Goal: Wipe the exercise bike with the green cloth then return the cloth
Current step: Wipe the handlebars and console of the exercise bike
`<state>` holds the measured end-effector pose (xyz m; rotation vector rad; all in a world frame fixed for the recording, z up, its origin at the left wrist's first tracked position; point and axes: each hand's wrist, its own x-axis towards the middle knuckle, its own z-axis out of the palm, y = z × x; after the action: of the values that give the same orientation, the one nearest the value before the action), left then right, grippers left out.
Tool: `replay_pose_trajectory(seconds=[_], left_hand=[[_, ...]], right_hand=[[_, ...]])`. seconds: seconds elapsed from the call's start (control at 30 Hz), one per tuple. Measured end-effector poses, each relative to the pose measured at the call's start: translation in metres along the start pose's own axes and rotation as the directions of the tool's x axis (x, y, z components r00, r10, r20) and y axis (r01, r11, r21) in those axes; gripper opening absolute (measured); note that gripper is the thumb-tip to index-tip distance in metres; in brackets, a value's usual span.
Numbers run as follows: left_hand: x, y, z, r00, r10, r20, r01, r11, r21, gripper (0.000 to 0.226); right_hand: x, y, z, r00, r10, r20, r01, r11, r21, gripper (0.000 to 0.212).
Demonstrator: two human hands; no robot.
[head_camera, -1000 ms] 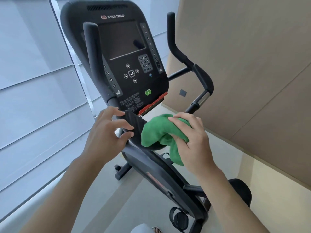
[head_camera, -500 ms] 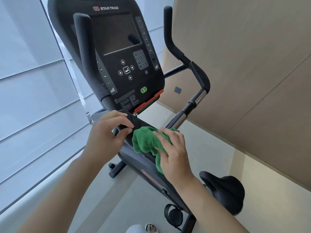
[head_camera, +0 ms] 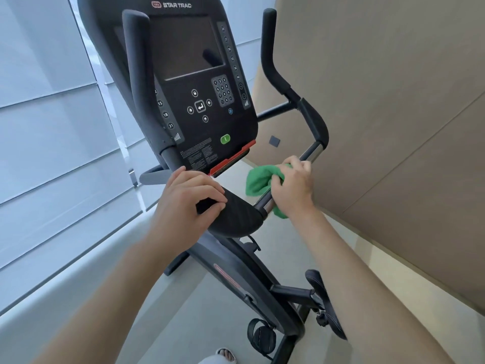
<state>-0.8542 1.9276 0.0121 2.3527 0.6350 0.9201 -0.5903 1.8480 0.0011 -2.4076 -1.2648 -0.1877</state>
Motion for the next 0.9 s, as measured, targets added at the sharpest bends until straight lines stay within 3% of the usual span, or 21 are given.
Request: replay_pose_trajectory(seconds=[0.13, 0.27, 0.37, 0.57, 0.77, 0.9], left_hand=[[0.000, -0.001, 0.001, 1.000, 0.009, -0.003, -0.009, 1.000, -0.018, 0.013], [0.000, -0.001, 0.002, 1.000, 0.003, -0.015, -0.004, 1.000, -0.020, 0.013], [0.000, -0.001, 0.003, 1.000, -0.002, -0.014, 0.002, 1.000, -0.023, 0.013], [-0.001, 0.000, 0.003, 1.000, -0.002, -0.021, 0.002, 1.000, -0.013, 0.013], [-0.002, 0.000, 0.003, 1.000, -0.008, -0.024, 0.008, 1.000, -0.009, 0.014], [-0.001, 0.001, 0.004, 1.000, -0.012, -0.018, 0.012, 1.000, 0.000, 0.013]], right_hand=[[-0.060, -0.034, -0.001, 0.993, -0.113, -0.048, 0.120, 0.972, 0.202, 0.025], [-0.094, -0.044, 0.001, 0.988, -0.108, -0.107, 0.137, 0.937, 0.321, 0.034], [-0.066, -0.023, 0.009, 0.969, -0.167, -0.183, 0.207, 0.951, 0.229, 0.025], [0.033, 0.031, 0.007, 0.994, 0.044, -0.099, -0.028, 0.987, 0.157, 0.033], [0.011, 0.017, 0.008, 0.994, -0.032, -0.106, 0.047, 0.989, 0.138, 0.031], [-0.046, -0.025, 0.010, 0.972, -0.193, -0.133, 0.204, 0.976, 0.077, 0.036]])
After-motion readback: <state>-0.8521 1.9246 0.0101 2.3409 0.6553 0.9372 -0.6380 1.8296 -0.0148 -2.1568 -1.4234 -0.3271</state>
